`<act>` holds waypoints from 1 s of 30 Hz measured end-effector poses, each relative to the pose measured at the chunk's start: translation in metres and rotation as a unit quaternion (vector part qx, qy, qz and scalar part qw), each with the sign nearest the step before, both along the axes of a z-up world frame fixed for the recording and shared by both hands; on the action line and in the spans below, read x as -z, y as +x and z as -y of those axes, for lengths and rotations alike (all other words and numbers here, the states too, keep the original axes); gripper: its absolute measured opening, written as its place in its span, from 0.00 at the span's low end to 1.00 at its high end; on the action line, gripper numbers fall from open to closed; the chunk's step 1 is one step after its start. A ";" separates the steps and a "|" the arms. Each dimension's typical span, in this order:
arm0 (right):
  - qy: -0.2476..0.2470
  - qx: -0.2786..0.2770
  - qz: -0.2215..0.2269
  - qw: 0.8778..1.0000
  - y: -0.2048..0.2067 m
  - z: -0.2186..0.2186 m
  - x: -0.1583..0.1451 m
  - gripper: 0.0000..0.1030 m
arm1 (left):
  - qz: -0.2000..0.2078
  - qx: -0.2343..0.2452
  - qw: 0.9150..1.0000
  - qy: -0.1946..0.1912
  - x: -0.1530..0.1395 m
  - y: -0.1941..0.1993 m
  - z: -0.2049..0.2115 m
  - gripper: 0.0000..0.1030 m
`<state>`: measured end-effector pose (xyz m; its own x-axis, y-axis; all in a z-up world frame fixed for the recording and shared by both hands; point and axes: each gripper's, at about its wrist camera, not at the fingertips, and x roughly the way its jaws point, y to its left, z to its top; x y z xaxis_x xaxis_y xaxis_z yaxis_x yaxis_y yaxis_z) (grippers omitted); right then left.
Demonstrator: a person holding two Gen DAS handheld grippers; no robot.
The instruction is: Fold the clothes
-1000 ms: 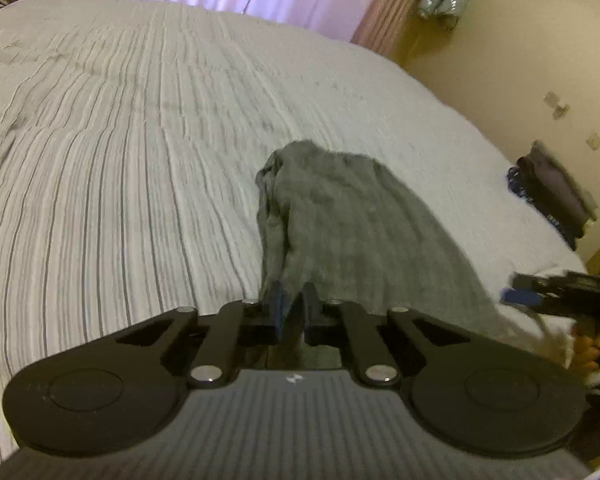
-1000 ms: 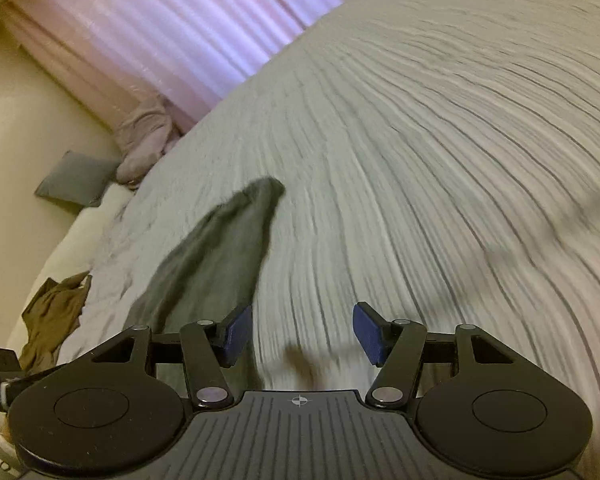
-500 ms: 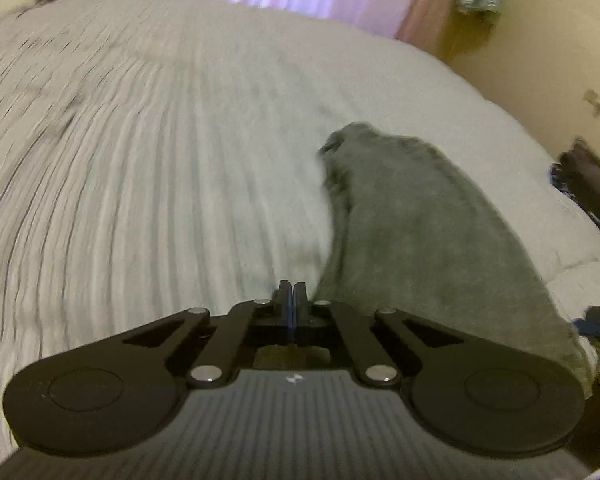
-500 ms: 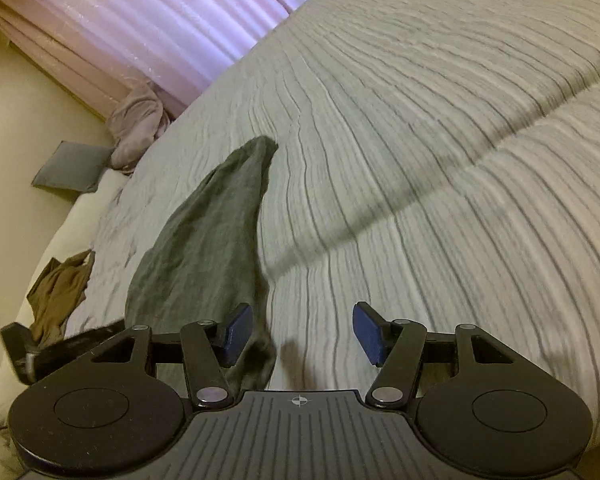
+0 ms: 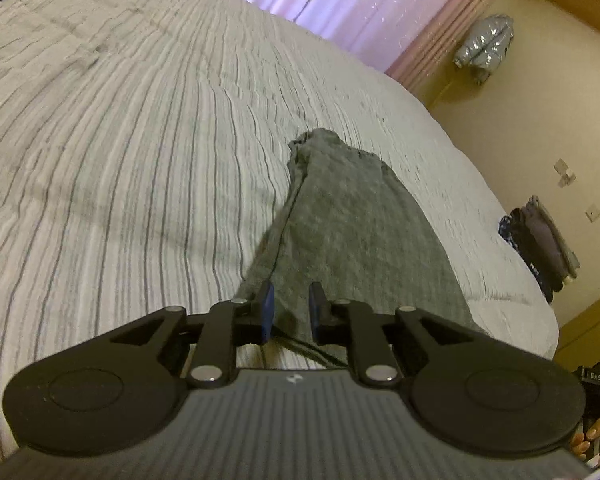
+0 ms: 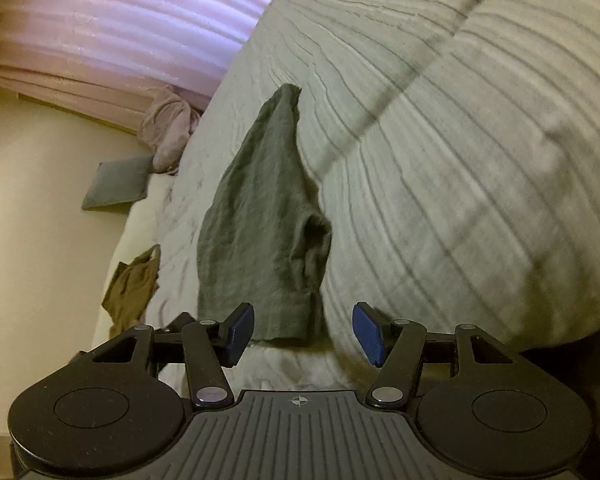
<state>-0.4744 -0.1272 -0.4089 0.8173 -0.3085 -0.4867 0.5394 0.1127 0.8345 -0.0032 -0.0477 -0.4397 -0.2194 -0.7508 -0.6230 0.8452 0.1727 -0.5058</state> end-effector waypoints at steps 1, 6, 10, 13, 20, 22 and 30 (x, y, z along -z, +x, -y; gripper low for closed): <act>0.000 -0.001 0.001 1.000 0.002 -0.001 0.001 0.58 | 0.003 0.001 1.000 0.005 0.003 -0.001 0.003 0.12; 0.006 0.004 0.014 1.000 0.012 -0.001 0.009 0.39 | 0.005 0.005 1.000 0.009 0.007 0.001 0.008 0.00; -0.004 0.012 0.012 1.000 0.020 -0.002 0.011 0.14 | -0.004 0.007 1.000 0.001 0.005 0.007 0.007 0.00; -0.010 0.014 0.014 1.000 0.020 -0.005 0.009 0.06 | -0.011 0.009 1.000 -0.005 0.003 0.011 0.006 0.00; 0.002 0.023 -0.012 1.000 0.014 -0.008 0.007 0.11 | -0.007 0.012 1.000 0.000 0.000 0.011 -0.009 0.04; -0.002 0.026 -0.019 0.999 0.013 -0.009 0.004 0.26 | -0.001 0.017 1.000 0.000 -0.001 0.012 -0.013 0.04; -0.017 0.034 -0.003 0.999 0.015 -0.009 0.002 0.30 | 0.005 0.041 0.999 0.013 0.008 0.007 0.002 0.04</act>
<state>-0.4598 -0.1180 -0.4106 0.7909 -0.3800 -0.4797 0.5519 0.1041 0.8274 0.0034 -0.0502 -0.4479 -0.2723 -0.7144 -0.6446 0.8624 0.1160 -0.4928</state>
